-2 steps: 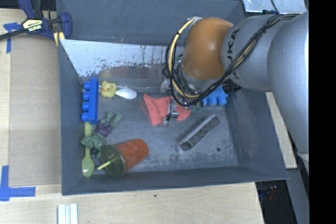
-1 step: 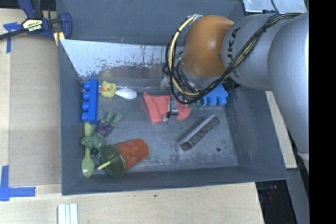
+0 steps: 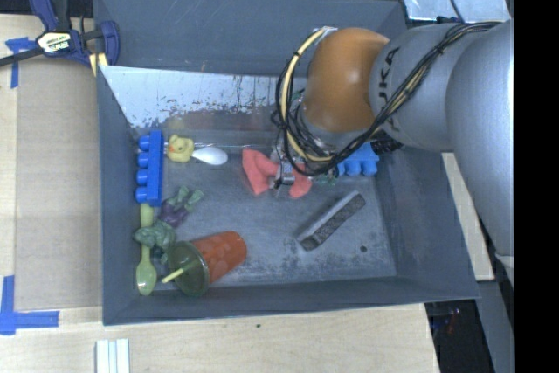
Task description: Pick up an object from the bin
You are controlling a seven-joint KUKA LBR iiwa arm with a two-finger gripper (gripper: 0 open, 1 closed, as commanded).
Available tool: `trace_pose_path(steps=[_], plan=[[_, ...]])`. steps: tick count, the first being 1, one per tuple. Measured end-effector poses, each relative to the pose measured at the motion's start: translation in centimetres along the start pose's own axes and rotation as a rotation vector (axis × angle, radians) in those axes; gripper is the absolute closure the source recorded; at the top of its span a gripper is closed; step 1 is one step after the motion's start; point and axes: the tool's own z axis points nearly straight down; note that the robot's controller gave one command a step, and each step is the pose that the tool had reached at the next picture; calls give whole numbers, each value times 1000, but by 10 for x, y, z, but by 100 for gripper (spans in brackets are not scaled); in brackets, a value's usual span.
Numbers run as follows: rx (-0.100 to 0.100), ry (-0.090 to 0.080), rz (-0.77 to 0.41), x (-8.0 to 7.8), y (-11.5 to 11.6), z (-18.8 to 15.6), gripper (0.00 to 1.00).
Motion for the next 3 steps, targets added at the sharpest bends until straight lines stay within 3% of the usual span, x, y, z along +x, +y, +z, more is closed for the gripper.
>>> trace_pose_path(steps=[2,3], plan=[[0,-1,1,0,0,-10,100],[0,1,0,1,0,-31,100]])
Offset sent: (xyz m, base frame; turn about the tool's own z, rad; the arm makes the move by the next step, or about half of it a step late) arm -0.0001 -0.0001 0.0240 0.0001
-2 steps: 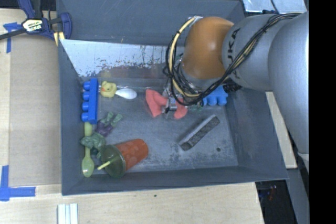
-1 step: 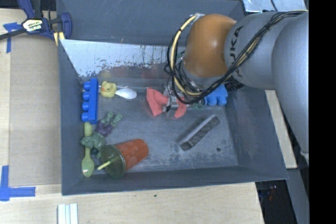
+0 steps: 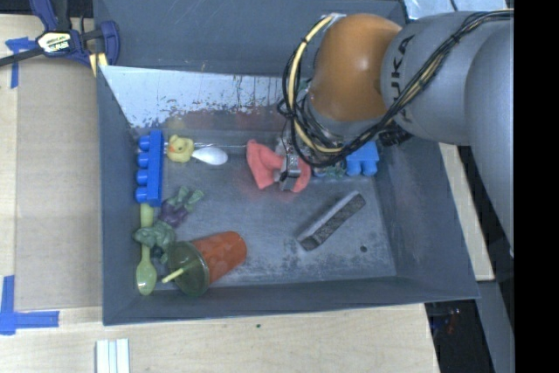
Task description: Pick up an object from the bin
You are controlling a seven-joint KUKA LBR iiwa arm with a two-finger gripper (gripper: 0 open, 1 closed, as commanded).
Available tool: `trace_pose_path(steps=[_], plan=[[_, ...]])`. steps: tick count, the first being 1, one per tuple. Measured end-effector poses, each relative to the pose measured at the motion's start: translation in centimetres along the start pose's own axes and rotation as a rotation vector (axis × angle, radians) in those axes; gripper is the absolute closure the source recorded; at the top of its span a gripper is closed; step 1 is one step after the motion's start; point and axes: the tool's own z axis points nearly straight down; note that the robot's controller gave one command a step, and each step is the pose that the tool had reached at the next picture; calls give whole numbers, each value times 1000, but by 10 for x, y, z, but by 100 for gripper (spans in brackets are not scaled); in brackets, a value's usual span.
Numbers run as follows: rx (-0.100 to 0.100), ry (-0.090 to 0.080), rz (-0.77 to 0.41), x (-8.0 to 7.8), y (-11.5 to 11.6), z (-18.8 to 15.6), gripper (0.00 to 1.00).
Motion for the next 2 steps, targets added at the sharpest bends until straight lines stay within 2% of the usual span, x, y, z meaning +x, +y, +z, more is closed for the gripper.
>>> trace_pose_path(steps=[2], plan=[[0,-4,0,-2,0,-65,100]])
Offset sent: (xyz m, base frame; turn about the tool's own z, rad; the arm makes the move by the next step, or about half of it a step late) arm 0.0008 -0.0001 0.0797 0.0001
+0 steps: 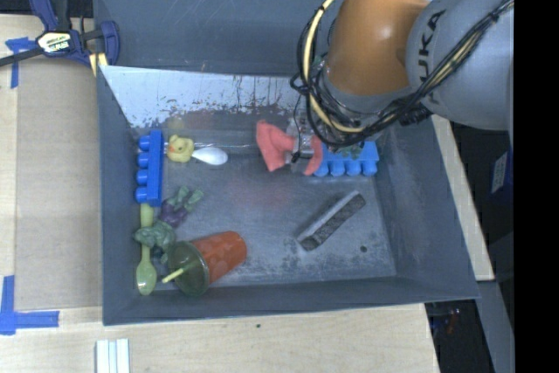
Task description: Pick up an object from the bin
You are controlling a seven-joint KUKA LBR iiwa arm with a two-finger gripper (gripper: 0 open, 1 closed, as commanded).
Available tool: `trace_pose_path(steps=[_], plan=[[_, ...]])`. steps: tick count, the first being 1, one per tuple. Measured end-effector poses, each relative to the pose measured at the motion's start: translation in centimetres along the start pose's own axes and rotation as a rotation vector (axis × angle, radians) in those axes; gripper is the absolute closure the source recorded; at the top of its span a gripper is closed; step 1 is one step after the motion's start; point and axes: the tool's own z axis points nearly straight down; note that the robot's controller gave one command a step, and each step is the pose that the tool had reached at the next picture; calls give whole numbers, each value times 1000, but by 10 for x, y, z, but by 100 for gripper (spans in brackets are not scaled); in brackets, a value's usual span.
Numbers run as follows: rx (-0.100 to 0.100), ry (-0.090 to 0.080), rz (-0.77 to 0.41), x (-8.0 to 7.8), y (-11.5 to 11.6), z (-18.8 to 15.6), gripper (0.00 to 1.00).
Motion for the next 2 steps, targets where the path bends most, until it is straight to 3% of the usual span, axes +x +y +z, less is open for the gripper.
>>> trace_pose_path(steps=[2], plan=[[-1,-7,0,-2,0,-24,100]])
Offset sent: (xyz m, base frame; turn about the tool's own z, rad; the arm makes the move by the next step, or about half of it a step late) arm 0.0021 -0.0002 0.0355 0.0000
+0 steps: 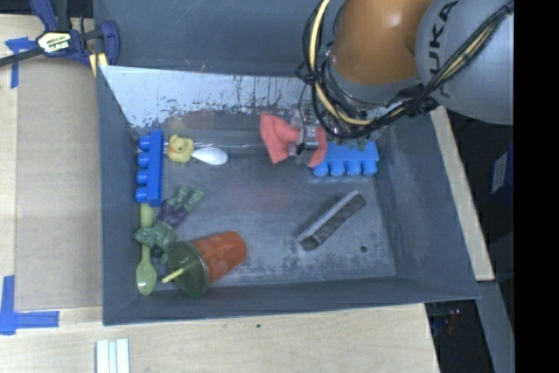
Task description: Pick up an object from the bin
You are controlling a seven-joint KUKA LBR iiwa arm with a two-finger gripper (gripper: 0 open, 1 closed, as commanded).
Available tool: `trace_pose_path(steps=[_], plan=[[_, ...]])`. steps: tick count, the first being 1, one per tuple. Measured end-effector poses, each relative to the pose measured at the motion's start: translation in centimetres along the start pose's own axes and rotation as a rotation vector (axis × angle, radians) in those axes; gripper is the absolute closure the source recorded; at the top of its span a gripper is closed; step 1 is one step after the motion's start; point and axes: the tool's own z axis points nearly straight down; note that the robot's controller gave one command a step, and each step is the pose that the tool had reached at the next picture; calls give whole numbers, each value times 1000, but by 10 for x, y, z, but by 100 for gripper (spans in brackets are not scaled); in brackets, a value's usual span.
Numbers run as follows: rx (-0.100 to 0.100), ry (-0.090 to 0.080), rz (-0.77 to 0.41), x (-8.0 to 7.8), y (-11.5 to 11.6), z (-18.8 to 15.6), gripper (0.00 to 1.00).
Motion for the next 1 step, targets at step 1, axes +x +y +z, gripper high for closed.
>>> trace_pose_path(steps=[1], plan=[[0,2,0,0,0,-30,100]])
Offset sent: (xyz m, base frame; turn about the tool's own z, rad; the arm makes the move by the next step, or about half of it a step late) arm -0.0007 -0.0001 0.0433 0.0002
